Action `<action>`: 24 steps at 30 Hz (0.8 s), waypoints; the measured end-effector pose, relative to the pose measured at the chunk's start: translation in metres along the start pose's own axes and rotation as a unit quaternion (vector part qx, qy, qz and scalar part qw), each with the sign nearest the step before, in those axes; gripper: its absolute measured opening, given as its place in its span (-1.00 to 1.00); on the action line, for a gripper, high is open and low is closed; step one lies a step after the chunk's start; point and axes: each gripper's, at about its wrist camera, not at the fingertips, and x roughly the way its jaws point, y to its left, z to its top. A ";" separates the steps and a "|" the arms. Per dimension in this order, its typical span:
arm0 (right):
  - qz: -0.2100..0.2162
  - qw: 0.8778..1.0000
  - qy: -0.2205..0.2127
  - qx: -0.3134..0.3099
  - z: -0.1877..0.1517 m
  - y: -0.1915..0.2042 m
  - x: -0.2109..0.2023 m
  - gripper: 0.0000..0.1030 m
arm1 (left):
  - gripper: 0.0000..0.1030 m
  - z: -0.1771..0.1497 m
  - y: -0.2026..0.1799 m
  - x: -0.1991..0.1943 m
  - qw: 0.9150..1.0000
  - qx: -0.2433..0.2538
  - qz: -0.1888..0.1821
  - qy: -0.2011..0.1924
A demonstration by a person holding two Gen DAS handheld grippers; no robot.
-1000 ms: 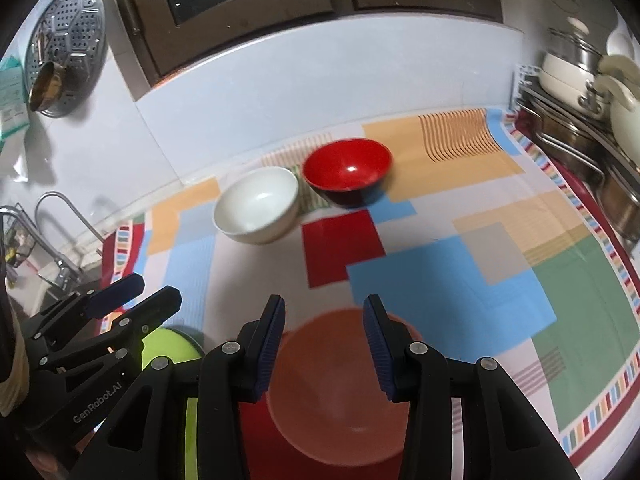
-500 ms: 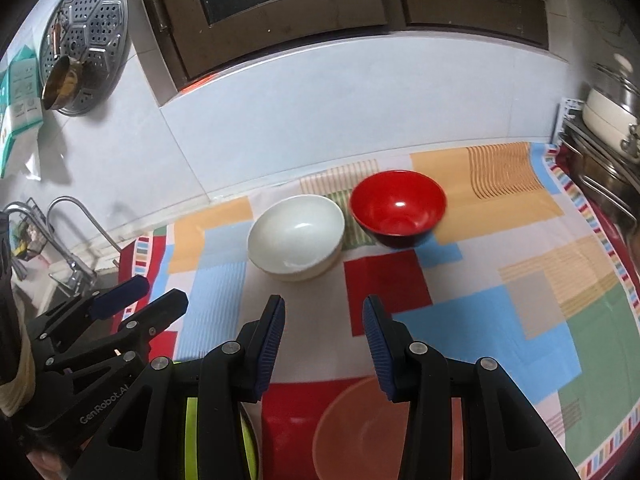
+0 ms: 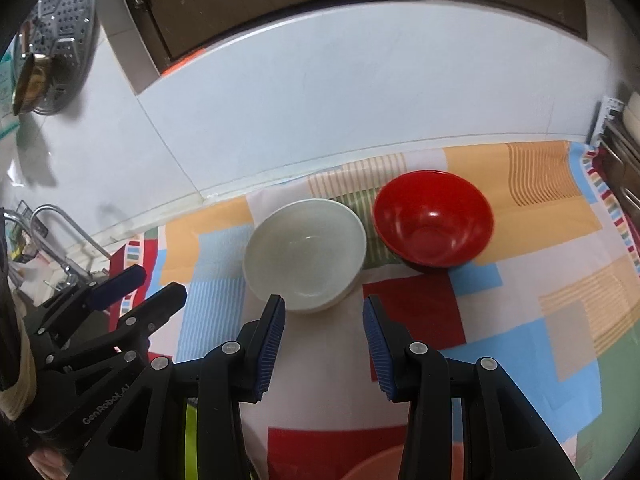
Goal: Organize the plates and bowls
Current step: 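Move both tools toward the white bowl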
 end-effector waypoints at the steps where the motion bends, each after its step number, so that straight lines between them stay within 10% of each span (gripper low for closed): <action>1: 0.001 1.000 0.005 0.002 0.003 0.000 0.006 -0.19 | -0.03 0.002 0.002 0.004 1.000 0.001 -0.002 0.001; 24: 0.000 0.995 0.088 0.056 0.031 -0.028 0.094 -0.20 | -0.15 0.025 0.001 0.123 0.994 0.022 -0.038 0.103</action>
